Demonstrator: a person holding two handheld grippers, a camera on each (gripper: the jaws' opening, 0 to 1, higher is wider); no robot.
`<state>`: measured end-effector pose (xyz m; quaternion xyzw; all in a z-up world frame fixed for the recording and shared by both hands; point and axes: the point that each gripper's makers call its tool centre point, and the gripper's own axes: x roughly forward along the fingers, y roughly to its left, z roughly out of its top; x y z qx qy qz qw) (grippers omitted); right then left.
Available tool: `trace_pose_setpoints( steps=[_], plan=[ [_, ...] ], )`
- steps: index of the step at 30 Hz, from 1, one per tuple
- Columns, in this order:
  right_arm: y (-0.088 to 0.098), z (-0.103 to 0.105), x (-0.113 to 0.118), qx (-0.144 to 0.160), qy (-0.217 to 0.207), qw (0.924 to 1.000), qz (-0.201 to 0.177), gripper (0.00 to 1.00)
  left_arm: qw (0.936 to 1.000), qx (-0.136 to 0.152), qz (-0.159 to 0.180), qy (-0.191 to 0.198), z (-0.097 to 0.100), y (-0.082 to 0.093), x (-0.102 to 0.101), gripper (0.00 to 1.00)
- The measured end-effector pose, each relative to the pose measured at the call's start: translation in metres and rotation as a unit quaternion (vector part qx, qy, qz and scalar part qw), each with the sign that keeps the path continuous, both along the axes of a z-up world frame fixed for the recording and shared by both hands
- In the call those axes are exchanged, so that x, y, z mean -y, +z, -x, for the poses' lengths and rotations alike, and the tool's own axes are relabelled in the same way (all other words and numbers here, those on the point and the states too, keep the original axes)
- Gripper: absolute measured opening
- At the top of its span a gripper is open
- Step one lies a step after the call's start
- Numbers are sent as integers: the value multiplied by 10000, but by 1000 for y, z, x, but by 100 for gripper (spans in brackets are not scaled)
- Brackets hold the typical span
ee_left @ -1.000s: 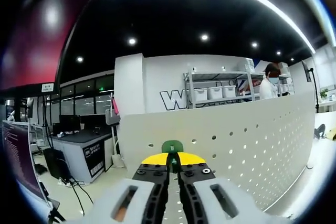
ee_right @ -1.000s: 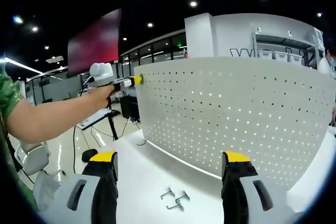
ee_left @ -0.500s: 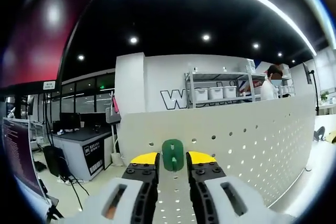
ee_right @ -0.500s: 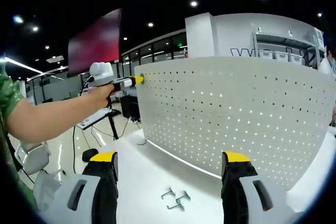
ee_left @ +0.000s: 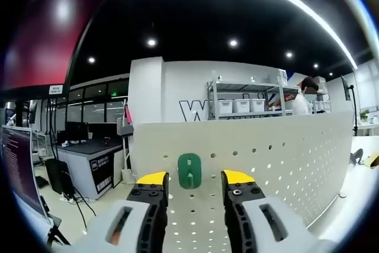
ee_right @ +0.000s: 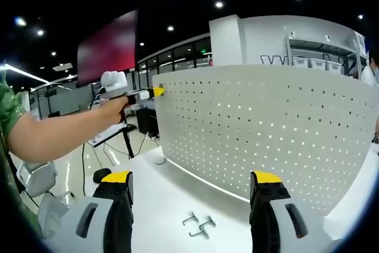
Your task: Insert the hook assembly into the mounting plate slot until the hook locks in place.
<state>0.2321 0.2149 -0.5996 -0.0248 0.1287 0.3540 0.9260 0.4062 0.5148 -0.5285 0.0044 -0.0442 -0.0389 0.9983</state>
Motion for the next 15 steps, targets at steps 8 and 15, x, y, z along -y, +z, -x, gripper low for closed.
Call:
trace_pose_setpoints(
  steps=[8, 15],
  plan=[
    [1, 1, -1, 13, 11, 10000, 0, 83, 10000, 19, 18, -74, 8, 1, 6, 42],
    [2, 4, -3, 25, 38, 10000, -5, 82, 9999, 11, -8, -118, 17, 0, 9, 43]
  ],
)
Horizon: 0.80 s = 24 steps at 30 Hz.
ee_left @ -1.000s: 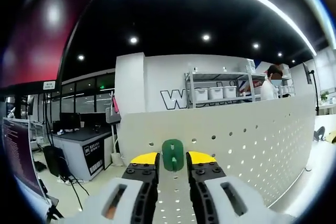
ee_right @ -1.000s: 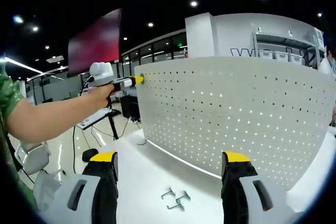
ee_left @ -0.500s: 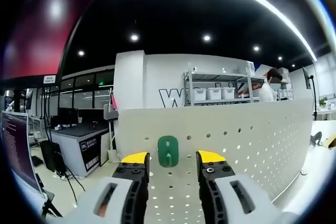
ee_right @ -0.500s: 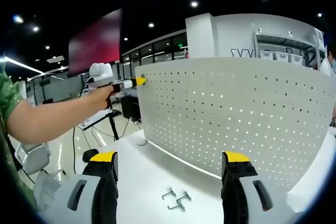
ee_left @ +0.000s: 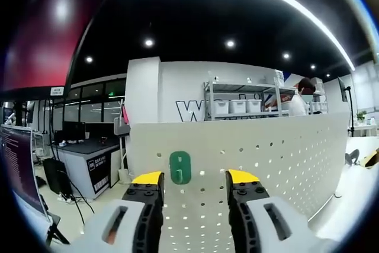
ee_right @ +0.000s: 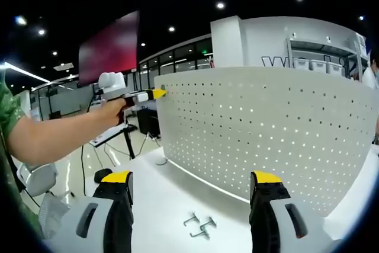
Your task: Insert the hook assembly into the mounting plate slot until the hook locks in place.
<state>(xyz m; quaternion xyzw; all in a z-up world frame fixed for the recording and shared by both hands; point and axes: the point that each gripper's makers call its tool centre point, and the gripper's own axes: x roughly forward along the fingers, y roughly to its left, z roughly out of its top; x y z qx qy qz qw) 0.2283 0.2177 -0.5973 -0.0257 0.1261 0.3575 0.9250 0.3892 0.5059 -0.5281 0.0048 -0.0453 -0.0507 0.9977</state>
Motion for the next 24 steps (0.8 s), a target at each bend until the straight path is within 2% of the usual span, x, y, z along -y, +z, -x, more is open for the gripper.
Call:
trace_pose_setpoints(
  steps=[9, 24],
  plan=[
    [3, 3, -3, 24, 47, 10000, -10, 82, 10000, 12, 9, -30, 13, 0, 3, 45],
    [5, 8, -3, 55, 85, 9999, -42, 82, 9998, -25, -17, -173, 37, -2, 18, 45]
  ],
)
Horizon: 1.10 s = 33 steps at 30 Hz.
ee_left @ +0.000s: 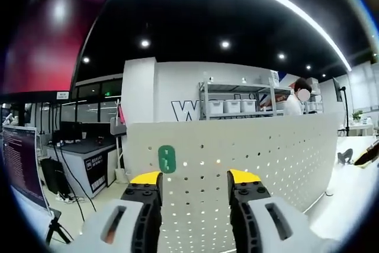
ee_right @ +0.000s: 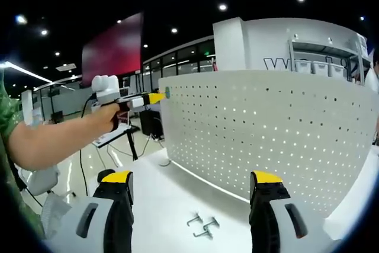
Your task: Insert the hook assembly into the mounting plate slot until the hook locks in place.
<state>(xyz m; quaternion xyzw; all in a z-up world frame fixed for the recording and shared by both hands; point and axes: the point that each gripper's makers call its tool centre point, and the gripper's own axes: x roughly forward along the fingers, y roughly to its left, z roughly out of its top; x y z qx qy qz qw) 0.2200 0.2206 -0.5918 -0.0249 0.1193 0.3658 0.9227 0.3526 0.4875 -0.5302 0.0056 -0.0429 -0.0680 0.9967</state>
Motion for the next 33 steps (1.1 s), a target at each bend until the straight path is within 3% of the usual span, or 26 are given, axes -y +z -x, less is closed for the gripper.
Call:
trace_pose_setpoints(
  steps=[22, 33],
  plan=[
    [-1, 12, 2, 15, 34, 10000, -47, 82, 9981, -104, 165, -578, 61, -14, 52, 44],
    [-4, 17, 8, -1, -1, 10000, -62, 82, 9954, -283, 291, -864, 96, -29, 78, 43]
  ],
)
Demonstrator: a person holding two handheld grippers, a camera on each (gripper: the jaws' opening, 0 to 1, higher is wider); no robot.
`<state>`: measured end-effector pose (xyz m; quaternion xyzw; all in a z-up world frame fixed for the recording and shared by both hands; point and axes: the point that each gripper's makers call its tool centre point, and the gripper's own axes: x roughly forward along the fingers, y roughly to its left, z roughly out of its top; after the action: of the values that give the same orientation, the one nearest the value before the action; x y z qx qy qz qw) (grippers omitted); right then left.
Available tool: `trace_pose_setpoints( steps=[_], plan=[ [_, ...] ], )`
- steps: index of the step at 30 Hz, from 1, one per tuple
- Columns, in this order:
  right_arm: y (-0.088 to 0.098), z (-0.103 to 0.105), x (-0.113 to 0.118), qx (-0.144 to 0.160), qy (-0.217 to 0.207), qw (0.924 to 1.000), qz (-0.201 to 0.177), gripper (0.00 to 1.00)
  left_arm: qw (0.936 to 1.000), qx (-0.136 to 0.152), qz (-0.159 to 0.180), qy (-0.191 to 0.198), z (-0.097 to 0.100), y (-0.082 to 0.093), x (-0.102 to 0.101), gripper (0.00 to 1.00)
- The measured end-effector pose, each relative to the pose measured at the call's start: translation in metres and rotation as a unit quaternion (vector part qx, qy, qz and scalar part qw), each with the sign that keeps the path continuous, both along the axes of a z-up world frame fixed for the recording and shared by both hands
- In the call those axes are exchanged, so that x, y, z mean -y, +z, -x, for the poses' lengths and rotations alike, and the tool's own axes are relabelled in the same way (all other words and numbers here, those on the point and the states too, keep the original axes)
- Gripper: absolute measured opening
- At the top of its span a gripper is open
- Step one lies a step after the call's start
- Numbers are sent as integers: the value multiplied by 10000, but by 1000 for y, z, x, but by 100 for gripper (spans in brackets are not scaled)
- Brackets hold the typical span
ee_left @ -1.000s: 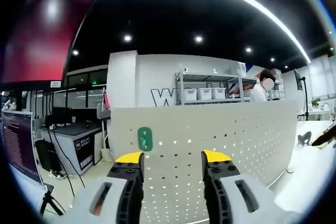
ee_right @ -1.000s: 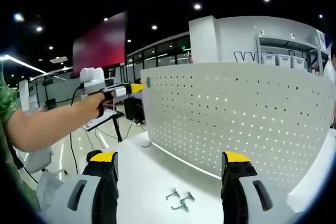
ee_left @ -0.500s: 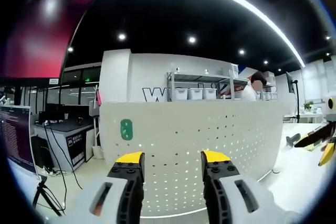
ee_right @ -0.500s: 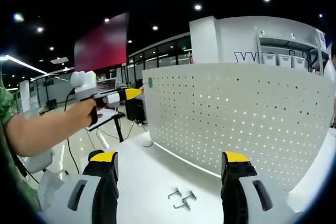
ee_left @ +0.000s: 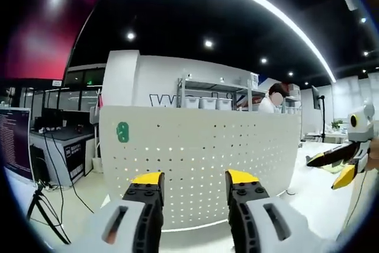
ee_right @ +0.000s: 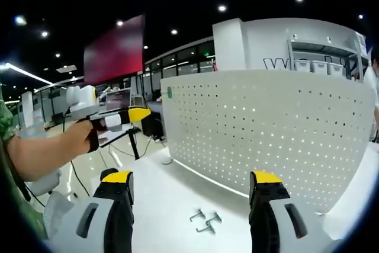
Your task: Insert the hook assembly into the mounting plate slot until the hook locks in place.
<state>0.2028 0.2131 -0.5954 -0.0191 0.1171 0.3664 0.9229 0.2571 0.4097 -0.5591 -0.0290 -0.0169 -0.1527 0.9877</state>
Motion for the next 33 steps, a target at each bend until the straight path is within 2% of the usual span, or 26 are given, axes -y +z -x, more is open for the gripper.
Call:
trace_pose_setpoints(
  steps=[16, 27, 33],
  plan=[
    [-4, 8, 6, -32, -4, 10000, 38, 81, 9992, -222, 138, -289, 35, -22, 33, 41],
    [-8, 10, 10, -74, -20, 9999, 70, 81, 9972, -524, 206, -482, 55, -53, 59, 41],
    [-11, 10, 12, -110, -23, 9999, 94, 81, 9960, -678, 98, -573, 62, -67, 70, 41]
  ],
)
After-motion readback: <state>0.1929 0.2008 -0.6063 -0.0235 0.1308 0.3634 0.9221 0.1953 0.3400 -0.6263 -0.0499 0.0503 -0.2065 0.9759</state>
